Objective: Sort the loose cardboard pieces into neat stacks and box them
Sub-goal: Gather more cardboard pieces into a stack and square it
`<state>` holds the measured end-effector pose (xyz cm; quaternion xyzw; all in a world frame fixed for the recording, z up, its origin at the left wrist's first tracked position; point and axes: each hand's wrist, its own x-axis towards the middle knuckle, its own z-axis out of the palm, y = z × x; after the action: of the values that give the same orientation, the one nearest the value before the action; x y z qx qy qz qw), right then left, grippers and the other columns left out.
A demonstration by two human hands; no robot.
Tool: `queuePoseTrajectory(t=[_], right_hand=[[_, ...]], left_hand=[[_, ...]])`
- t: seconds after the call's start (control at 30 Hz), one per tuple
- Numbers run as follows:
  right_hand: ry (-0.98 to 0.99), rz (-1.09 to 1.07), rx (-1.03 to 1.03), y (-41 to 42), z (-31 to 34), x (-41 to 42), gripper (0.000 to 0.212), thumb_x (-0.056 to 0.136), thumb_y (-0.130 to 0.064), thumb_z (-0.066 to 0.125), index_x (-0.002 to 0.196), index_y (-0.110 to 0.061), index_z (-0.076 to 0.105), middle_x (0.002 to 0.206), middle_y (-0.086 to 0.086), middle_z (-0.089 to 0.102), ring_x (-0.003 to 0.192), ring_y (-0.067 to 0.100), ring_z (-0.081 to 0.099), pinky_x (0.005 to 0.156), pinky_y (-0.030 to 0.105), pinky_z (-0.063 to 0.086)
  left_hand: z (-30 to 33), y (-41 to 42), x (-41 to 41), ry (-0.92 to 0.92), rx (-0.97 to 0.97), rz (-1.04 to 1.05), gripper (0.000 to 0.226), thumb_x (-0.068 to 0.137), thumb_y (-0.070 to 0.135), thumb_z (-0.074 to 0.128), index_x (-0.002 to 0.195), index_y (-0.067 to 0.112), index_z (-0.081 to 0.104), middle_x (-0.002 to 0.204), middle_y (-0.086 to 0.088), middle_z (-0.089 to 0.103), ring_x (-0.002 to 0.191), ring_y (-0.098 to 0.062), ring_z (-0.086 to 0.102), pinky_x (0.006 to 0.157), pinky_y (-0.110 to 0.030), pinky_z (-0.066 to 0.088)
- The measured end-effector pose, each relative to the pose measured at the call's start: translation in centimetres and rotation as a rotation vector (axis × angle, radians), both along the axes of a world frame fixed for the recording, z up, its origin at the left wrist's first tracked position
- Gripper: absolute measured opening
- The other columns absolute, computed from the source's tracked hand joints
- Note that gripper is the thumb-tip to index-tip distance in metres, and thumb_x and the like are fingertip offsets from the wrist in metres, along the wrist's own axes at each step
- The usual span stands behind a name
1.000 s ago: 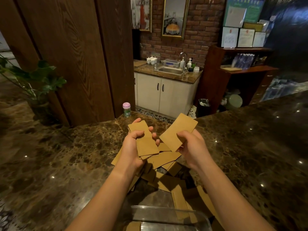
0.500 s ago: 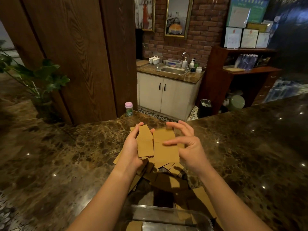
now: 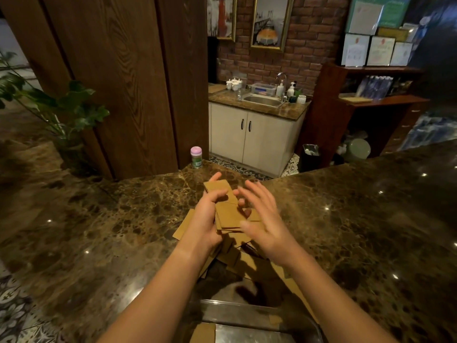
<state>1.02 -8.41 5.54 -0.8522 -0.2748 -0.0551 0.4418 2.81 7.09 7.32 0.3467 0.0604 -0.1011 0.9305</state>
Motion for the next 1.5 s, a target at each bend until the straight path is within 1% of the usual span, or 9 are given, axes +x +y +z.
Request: queuePoseTrajectory(t=[0.17, 0.3, 0.43, 0.57, 0.73, 0.93, 1.23, 1.33, 1.5], right_hand=[[-0.356, -0.024, -0.478, 2.4, -2.3, -0.4, 0.080, 0.092, -0.077, 0.016, 0.154, -0.027, 0.018, 0.167, 0.008, 0.012, 0.154, 0.022, -0.006, 0.122, 0.057, 0.002], [-0.264, 0.039, -0.374, 2.3, -3.9, 0.7, 0.066, 0.094, -0.073, 0.026, 0.149, -0.037, 0.020, 0.166, -0.003, 0.004, 0.152, 0.011, -0.008, 0.121, 0.045, -0.001], [0.198, -0.192, -0.126, -1.0, -4.5, 6.0, 0.050, 0.097, -0.057, 0.041, 0.145, -0.042, 0.035, 0.155, -0.008, 0.033, 0.140, 0.007, 0.029, 0.112, 0.038, 0.033], [0.375, -0.259, -0.434, -6.1, -6.7, 11.8, 0.063, 0.089, -0.023, 0.064, 0.144, -0.040, 0.039, 0.165, 0.005, 0.023, 0.153, 0.020, 0.011, 0.118, 0.045, 0.023], [0.626, -0.016, -0.669, -5.3, -8.7, 15.0, 0.103, 0.061, -0.059, 0.075, 0.147, -0.046, 0.021, 0.169, 0.002, 0.001, 0.153, 0.022, -0.015, 0.120, 0.060, 0.006], [0.463, -0.039, -0.901, -3.3, -9.6, 16.4, 0.076, 0.090, -0.056, 0.057, 0.154, -0.042, 0.018, 0.165, 0.006, 0.021, 0.150, 0.032, 0.017, 0.117, 0.058, 0.016], [0.621, -0.020, -1.029, -5.5, -7.5, 13.0, 0.094, 0.060, -0.057, 0.088, 0.139, -0.022, 0.052, 0.137, 0.002, 0.055, 0.111, 0.022, 0.052, 0.088, 0.037, 0.047], [0.679, -0.015, -0.848, -6.6, -7.1, 11.4, 0.079, 0.063, -0.049, 0.089, 0.132, -0.026, 0.059, 0.124, -0.007, 0.058, 0.117, 0.022, 0.055, 0.092, 0.035, 0.048], [0.844, -0.157, -0.259, -8.7, -4.5, 9.3, 0.035, 0.073, -0.009, 0.085, 0.102, -0.016, 0.067, 0.094, 0.000, 0.076, 0.084, 0.012, 0.072, 0.073, 0.028, 0.055]], left_hand=[[-1.8, 0.0, 0.5, -0.078, 0.560, 0.023, 0.026, 0.103, 0.020, 0.039, 0.112, 0.023, 0.063, 0.126, 0.002, 0.060, 0.126, -0.018, 0.053, 0.074, -0.015, 0.049], [-3.5, 2.0, 0.8, 0.095, 0.292, -0.052, 0.030, 0.100, 0.051, 0.045, 0.122, 0.035, 0.058, 0.110, 0.006, 0.071, 0.103, -0.018, 0.066, 0.071, -0.032, 0.055], [-4.9, 4.8, 1.0, 0.254, 0.000, -0.015, 0.029, 0.095, 0.040, 0.055, 0.107, 0.014, 0.058, 0.082, -0.014, 0.067, 0.064, -0.025, 0.063, 0.056, -0.036, 0.056], [-6.1, 6.2, 1.3, 0.315, -0.043, 0.006, 0.029, 0.091, 0.029, 0.058, 0.117, 0.017, 0.055, 0.085, -0.014, 0.064, 0.062, -0.025, 0.061, 0.055, -0.034, 0.053], [-7.0, 6.5, 2.1, 0.326, -0.035, 0.039, 0.030, 0.093, 0.031, 0.056, 0.119, 0.017, 0.058, 0.085, -0.018, 0.067, 0.064, -0.030, 0.065, 0.057, -0.037, 0.055], [-7.3, 6.1, 2.7, 0.342, -0.011, 0.035, 0.030, 0.091, 0.031, 0.058, 0.118, 0.018, 0.059, 0.087, -0.018, 0.068, 0.066, -0.030, 0.066, 0.060, -0.039, 0.055], [-7.1, 4.8, 2.3, 0.389, -0.006, 0.060, 0.020, 0.089, 0.029, 0.060, 0.099, 0.016, 0.070, 0.084, -0.016, 0.069, 0.066, -0.029, 0.067, 0.060, -0.038, 0.055], [-6.9, 4.2, 1.8, 0.398, 0.011, 0.055, 0.032, 0.086, 0.029, 0.062, 0.068, 0.008, 0.078, 0.077, -0.015, 0.070, 0.063, -0.027, 0.067, 0.060, -0.037, 0.057], [-6.3, 3.5, 1.2, 0.435, 0.026, 0.099, 0.018, 0.088, 0.027, 0.060, 0.090, 0.013, 0.070, 0.083, -0.015, 0.068, 0.064, -0.029, 0.067, 0.063, -0.038, 0.057]])
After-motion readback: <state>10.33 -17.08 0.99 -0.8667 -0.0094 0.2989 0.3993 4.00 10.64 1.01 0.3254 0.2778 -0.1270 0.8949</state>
